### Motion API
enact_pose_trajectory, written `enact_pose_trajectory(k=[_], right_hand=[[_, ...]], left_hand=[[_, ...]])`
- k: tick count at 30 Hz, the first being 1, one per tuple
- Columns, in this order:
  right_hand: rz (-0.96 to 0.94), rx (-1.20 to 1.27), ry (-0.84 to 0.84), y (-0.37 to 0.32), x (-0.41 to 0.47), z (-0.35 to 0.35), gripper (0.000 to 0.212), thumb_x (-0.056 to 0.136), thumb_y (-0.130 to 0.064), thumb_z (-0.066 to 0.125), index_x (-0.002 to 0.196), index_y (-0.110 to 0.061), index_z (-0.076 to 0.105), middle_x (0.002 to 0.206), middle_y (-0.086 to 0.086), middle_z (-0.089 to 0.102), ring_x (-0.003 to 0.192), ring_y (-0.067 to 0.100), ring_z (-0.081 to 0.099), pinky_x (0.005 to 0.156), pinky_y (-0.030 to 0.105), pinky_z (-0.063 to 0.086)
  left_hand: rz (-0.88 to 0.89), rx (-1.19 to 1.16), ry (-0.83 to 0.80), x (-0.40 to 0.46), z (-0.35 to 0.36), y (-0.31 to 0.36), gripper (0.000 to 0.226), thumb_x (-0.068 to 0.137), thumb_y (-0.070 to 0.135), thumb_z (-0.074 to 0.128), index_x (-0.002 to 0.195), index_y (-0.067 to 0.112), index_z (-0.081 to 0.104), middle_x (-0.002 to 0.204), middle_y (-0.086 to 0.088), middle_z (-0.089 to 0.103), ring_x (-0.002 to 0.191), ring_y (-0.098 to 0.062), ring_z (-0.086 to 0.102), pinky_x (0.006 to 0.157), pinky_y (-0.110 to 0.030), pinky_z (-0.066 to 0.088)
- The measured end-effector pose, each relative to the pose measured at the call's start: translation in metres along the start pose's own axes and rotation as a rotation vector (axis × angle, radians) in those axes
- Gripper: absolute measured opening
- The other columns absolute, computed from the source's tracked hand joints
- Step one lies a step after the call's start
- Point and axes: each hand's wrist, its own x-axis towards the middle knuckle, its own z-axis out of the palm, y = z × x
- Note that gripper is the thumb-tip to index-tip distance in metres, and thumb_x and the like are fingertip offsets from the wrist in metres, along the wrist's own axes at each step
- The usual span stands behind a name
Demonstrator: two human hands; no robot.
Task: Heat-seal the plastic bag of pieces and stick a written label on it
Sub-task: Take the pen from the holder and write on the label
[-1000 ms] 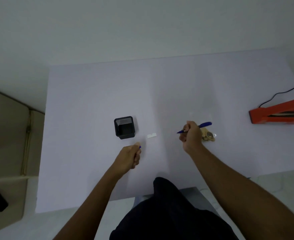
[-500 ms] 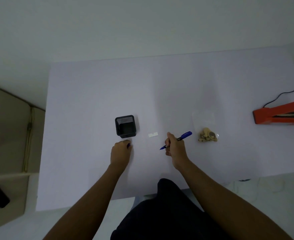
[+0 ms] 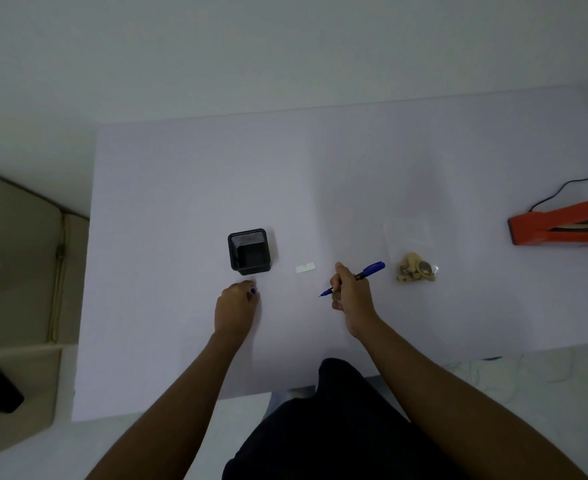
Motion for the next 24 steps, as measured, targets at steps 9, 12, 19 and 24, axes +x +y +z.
enact_pose_trajectory(k=[9,12,19,24], right_hand=[[-0.023,-0.022,0.021,-0.002,0.006,-0.004,0.052,0.1,-0.033,0.056,0.053,-0.013,0.047,0.045,0.0,0.034,0.037,0.01,0.027,0.039,0.021,0.022],[-0.028,-0.054,0.029,-0.001,0.01,-0.005,0.052,0.1,-0.035,0.055,0.053,-0.013,0.049,0.043,-0.001,0.036,0.036,0.01,0.03,0.039,0.022,0.026],[-0.109,-0.072,-0.023,-0.004,0.022,-0.005,0.048,0.104,-0.039,0.048,0.07,-0.008,0.063,0.046,0.001,0.042,0.036,0.008,0.035,0.037,0.019,0.029],[-0.179,-0.13,-0.108,-0.006,0.031,-0.002,0.046,0.105,-0.043,0.043,0.089,-0.009,0.07,0.06,0.008,0.056,0.047,0.012,0.047,0.043,0.022,0.037]], left_hand=[[0.199,0.033,0.041,-0.01,0.011,0.033,0.025,0.093,0.029,0.065,0.109,0.01,0.068,0.099,-0.006,0.069,0.078,-0.024,0.066,0.07,-0.033,0.055],[0.271,0.038,-0.007,0.001,0.028,0.056,0.025,0.096,0.025,0.06,0.115,0.011,0.068,0.103,-0.008,0.067,0.083,-0.024,0.067,0.075,-0.034,0.056],[0.265,0.149,-0.004,0.026,0.054,0.074,0.022,0.098,0.02,0.055,0.117,0.012,0.062,0.104,-0.01,0.062,0.083,-0.023,0.065,0.07,-0.031,0.058],[0.244,0.19,0.011,0.028,0.058,0.076,0.018,0.097,0.018,0.056,0.107,0.012,0.07,0.09,-0.006,0.062,0.068,-0.021,0.061,0.06,-0.035,0.057]])
